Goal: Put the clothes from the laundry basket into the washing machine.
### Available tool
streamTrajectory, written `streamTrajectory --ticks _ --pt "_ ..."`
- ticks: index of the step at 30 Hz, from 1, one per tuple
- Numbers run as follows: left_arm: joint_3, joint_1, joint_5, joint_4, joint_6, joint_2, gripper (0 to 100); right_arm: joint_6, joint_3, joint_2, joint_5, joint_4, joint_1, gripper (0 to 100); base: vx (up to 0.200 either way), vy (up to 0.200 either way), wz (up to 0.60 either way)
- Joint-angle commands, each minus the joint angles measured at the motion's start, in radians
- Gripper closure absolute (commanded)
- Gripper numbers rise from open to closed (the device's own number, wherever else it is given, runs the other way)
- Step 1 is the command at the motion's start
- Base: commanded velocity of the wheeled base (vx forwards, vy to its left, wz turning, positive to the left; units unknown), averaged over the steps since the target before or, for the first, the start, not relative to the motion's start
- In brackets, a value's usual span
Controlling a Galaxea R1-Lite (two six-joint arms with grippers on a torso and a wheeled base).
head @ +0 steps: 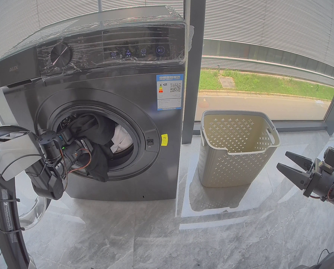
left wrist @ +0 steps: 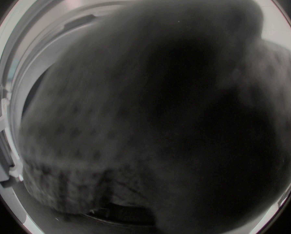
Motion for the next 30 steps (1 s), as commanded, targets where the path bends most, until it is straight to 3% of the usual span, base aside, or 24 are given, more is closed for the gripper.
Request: streamTrajectory --ticks 1,11,22,30 --pt "-0.116 0.0 0.017 0.003 -0.004 0.084 100 0.0 0.0 0.022 -0.001 -0.001 0.001 0 0.0 0.0 0.0" --pt "-0.336 0.005 0.046 0.009 -0.018 0.198 100 -0.001 0.009 0.029 -0.001 -0.001 0.001 0 0.0 0.0 0.0" --pt "-0.385 0.02 0.057 0.011 -0.023 0.248 100 -0.001 0.011 0.036 -0.002 0.001 0.001 0 0.0 0.0 0.0" --pt "-0.617 0.034 0.057 0.009 -0.024 0.313 100 -0.001 0.012 0.036 -0.005 0.001 -0.001 0 0.0 0.0 0.0"
